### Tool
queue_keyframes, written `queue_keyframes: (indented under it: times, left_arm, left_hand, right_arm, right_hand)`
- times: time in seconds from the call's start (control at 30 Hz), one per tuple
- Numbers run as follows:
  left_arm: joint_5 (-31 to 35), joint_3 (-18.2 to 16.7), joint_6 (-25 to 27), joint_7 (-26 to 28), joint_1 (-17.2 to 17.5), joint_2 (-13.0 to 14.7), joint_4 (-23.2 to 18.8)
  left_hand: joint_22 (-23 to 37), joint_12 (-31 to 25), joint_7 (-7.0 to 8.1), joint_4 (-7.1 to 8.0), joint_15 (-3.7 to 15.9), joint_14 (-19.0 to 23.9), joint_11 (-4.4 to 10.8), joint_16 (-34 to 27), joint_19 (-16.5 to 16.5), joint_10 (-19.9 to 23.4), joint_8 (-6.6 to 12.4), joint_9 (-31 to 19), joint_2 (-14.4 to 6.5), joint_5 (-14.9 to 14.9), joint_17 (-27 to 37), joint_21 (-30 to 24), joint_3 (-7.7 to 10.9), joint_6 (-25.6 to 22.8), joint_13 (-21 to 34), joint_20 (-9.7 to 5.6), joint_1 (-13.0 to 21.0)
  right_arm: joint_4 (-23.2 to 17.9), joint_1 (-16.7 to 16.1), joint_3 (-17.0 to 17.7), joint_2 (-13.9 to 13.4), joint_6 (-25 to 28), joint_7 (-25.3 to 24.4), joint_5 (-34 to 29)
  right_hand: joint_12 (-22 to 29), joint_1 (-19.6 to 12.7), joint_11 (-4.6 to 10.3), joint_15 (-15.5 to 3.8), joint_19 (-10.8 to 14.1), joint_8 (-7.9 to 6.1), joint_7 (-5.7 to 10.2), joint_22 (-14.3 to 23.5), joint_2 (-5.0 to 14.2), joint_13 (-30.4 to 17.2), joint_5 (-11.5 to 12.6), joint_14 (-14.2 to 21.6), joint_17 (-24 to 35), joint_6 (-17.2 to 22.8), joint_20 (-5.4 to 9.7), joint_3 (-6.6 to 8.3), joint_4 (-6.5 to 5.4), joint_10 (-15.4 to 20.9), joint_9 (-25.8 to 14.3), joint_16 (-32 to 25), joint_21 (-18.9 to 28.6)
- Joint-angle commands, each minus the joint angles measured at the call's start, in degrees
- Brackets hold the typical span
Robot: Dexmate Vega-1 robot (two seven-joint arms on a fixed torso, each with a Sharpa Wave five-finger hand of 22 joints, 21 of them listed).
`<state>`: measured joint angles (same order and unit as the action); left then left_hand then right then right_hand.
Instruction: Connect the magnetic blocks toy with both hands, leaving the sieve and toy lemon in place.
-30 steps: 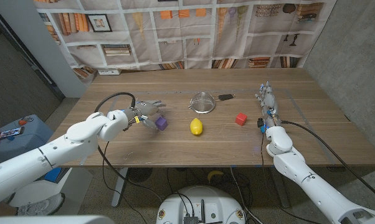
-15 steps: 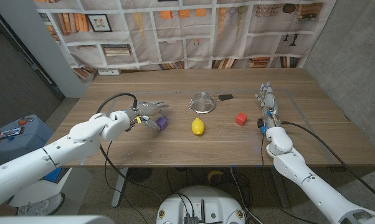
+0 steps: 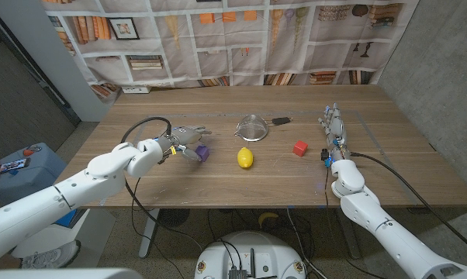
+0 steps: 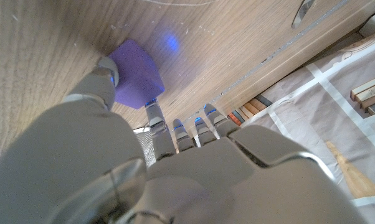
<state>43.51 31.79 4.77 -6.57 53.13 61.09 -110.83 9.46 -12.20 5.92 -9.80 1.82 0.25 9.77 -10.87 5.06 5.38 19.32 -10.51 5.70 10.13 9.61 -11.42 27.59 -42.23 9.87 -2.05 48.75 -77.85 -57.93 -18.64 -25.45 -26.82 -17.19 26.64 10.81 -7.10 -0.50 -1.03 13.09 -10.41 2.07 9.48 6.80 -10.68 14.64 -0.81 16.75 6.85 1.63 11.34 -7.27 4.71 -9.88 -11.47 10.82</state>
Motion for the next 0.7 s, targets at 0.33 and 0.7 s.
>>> queue_keyframes:
  times: [0.33,0.7]
  left_arm:
    - [1.4,0.1,1.0,0.3,-0.4,-0.7,-0.6]
    - [2.4,0.0,2.2,0.0,-1.6,-2.0,-1.9]
  left_hand:
    - [0.3,-0.1,-0.93,0.12,3.21,2.1,0.62,0.1,3.3,3.7,1.7,-0.2,-0.9,0.4,0.1,-0.3,-0.78,-8.4,0.1,-1.45,1.8]
    - [0.3,0.0,-0.98,0.18,3.29,2.8,0.69,0.1,4.3,4.4,1.7,-0.2,-1.1,0.4,0.1,-0.4,-1.04,-9.8,0.1,-1.43,2.0]
  right_arm:
    - [-0.6,-0.3,0.4,-0.9,1.1,0.7,0.8]
    - [-2.8,-0.9,0.9,-2.9,2.4,1.8,1.0]
  right_hand:
    - [0.2,0.0,0.36,-0.09,0.2,-0.33,-0.24,0.1,1.57,0.0,0.4,0.3,0.0,0.5,0.15,0.47,-0.27,0.3,-0.1,-0.4,0.0]
    - [0.2,0.1,0.34,0.01,0.3,-0.31,-0.2,0.1,1.55,0.0,0.5,0.4,-0.1,0.6,0.11,0.63,-0.28,0.3,-0.1,-0.4,0.0]
